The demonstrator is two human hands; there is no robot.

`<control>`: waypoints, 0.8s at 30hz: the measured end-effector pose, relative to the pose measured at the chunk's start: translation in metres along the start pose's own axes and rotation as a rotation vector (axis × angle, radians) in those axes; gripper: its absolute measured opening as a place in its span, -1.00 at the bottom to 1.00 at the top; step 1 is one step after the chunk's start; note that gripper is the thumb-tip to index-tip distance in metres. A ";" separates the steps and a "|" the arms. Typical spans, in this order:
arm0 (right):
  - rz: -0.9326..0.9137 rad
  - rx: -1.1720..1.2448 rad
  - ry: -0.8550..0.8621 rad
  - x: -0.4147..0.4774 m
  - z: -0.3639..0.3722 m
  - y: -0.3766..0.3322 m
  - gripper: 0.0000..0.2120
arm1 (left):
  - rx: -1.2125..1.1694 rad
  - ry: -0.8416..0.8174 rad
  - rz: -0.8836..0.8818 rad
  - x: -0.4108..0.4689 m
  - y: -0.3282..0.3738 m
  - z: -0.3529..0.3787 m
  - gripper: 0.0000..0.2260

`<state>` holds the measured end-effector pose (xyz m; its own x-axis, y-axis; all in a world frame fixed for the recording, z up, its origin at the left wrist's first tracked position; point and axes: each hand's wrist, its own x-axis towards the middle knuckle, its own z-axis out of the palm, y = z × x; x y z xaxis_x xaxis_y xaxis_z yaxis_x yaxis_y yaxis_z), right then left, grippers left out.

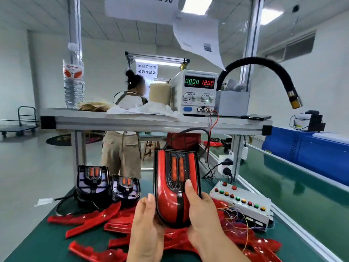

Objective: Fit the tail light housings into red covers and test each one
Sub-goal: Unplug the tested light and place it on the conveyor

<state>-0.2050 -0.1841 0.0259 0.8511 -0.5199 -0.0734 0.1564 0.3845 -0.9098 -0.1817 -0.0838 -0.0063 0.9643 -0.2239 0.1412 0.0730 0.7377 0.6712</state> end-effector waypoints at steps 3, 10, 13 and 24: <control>-0.043 -0.061 0.041 -0.005 -0.001 -0.001 -0.43 | 0.040 -0.037 0.044 0.002 0.004 0.001 -0.65; -0.189 -0.314 -0.068 -0.012 -0.015 -0.028 -0.49 | -0.090 -0.036 -0.070 0.008 0.024 0.002 -0.64; -0.536 -0.459 0.118 0.017 -0.035 -0.072 -0.71 | -0.155 -0.064 -0.147 0.010 0.035 -0.008 -0.71; -0.522 -0.545 0.108 0.080 -0.059 -0.089 -0.67 | -0.370 -0.088 -0.230 0.018 0.037 0.008 -0.63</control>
<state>-0.1801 -0.3048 0.0766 0.6766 -0.6135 0.4073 0.2314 -0.3480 -0.9085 -0.1639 -0.0655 0.0272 0.8881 -0.4506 0.0908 0.3849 0.8370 0.3890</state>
